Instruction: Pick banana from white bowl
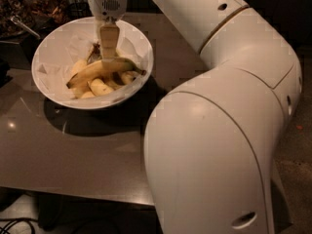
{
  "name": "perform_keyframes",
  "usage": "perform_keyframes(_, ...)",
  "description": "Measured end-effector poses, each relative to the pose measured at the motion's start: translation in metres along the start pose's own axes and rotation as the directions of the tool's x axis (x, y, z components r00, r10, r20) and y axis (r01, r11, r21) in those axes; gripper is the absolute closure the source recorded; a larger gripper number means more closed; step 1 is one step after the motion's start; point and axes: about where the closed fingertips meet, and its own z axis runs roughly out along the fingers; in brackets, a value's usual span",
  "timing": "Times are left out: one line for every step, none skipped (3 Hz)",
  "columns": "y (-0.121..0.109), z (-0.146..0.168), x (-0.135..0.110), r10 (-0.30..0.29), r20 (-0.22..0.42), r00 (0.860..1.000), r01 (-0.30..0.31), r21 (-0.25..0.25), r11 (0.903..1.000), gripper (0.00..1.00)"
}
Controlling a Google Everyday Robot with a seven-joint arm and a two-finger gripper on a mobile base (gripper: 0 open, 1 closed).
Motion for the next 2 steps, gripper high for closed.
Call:
perform_keyframes(-0.001, 0.0098, 0.002, 0.018, 0.012, 1.0, -0.018, -0.026, 0.9995, 0.44)
perform_keyframes(0.0001, 0.0177, 0.0032, 0.031, 0.02, 0.999, -0.03, -0.05, 0.9983, 0.47)
